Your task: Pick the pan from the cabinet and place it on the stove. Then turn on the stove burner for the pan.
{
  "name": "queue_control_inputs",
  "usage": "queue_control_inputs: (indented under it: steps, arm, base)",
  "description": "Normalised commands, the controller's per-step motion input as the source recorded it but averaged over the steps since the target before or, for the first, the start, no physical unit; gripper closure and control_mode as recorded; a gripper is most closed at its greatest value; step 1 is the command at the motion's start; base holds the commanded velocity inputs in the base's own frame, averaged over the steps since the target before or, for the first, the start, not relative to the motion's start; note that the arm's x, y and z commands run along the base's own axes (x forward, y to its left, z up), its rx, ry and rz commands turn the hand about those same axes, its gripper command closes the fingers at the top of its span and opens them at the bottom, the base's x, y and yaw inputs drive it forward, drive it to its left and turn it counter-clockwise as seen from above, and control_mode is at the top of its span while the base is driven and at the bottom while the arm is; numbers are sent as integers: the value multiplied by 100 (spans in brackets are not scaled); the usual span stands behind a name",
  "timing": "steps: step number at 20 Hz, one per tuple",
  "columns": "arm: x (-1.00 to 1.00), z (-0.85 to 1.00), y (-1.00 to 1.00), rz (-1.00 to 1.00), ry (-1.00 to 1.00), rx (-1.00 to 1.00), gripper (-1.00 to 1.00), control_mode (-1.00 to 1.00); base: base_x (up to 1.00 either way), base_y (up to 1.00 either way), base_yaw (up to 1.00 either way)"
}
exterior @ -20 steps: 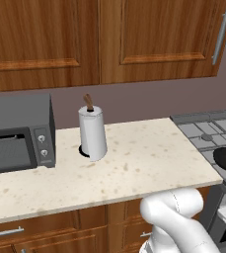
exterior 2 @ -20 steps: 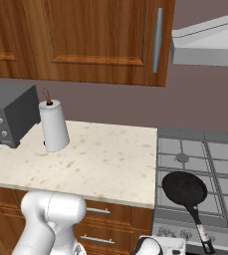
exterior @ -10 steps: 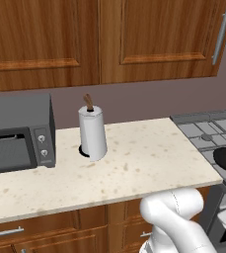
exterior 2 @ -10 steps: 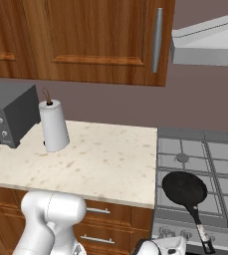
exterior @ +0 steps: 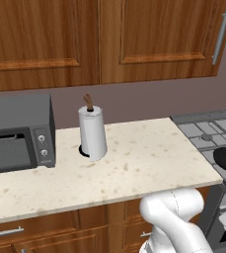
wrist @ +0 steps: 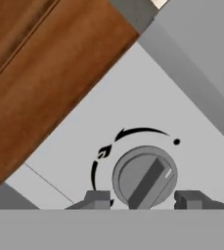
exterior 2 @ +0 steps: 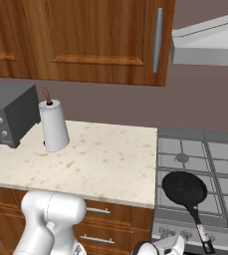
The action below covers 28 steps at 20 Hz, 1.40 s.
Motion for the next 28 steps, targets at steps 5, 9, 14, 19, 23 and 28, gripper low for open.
queue_control_inputs:
  steps: [5,9,14,19,23,28]
  arm:
    - [-8,28,24,0,-1,-33,100,-100]
    - [-7,25,34,0,-1,-24,100,-100]
    - [-2,14,28,0,0,-25,100,-100]
    - [-2,3,28,0,0,-26,100,-100]
    - [0,0,33,0,0,-20,-100,-100]
    - [-2,4,34,0,0,-16,-100,-100]
  base:
    - [0,0,0]
    - [0,0,0]
    - [0,0,0]
    - [0,0,0]
    - [0,0,0]
    - [0,0,0]
